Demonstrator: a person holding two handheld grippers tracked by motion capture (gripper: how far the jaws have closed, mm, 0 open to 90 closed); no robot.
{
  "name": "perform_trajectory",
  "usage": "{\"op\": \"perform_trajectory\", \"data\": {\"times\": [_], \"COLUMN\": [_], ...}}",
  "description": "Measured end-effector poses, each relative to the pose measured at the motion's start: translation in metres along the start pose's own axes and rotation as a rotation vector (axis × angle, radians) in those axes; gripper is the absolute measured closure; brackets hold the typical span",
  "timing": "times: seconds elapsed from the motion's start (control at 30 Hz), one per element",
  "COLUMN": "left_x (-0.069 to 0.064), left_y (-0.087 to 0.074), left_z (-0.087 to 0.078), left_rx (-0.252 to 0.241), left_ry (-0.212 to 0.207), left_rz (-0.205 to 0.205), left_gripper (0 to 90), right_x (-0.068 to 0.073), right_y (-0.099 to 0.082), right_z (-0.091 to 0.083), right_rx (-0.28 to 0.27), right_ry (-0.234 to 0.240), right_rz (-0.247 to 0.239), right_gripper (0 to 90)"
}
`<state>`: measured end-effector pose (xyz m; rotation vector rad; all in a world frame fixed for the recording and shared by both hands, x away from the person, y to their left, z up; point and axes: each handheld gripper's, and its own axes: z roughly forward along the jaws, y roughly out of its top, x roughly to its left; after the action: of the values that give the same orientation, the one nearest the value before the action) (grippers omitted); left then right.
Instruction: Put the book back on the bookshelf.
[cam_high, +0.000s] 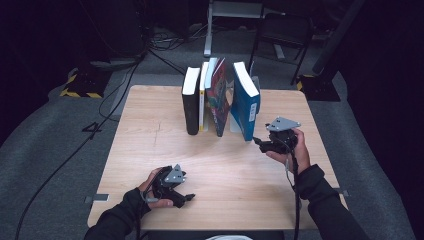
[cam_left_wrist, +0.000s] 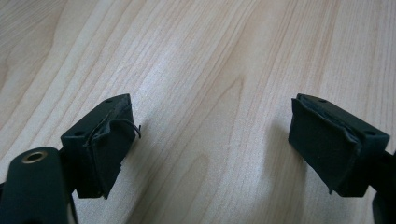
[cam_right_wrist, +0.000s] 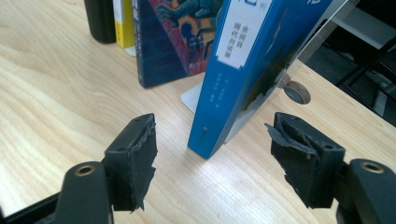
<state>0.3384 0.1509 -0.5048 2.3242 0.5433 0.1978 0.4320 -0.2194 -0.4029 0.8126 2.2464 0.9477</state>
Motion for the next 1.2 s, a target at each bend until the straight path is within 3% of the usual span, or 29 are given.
{"op": "perform_trajectory", "data": {"times": [0.13, 0.53, 1.2], "left_x": [0.0, 0.0, 0.0], "left_y": [0.0, 0.0, 0.0], "left_z": [0.0, 0.0, 0.0], "left_rx": [0.0, 0.0, 0.0], "left_ry": [0.0, 0.0, 0.001], "left_rz": [0.0, 0.0, -0.001], "left_gripper": [14.8, 14.8, 14.8], "right_x": [0.003, 0.01, 0.011], "right_y": [-0.004, -0.025, -0.076], "right_z": [-0.002, -0.016, -0.038], "right_rx": [0.034, 0.068, 0.099], "right_ry": [-0.021, 0.003, 0.037], "right_rz": [-0.033, -0.087, -0.079], "right_gripper": [28.9, 25.0, 24.1]}}
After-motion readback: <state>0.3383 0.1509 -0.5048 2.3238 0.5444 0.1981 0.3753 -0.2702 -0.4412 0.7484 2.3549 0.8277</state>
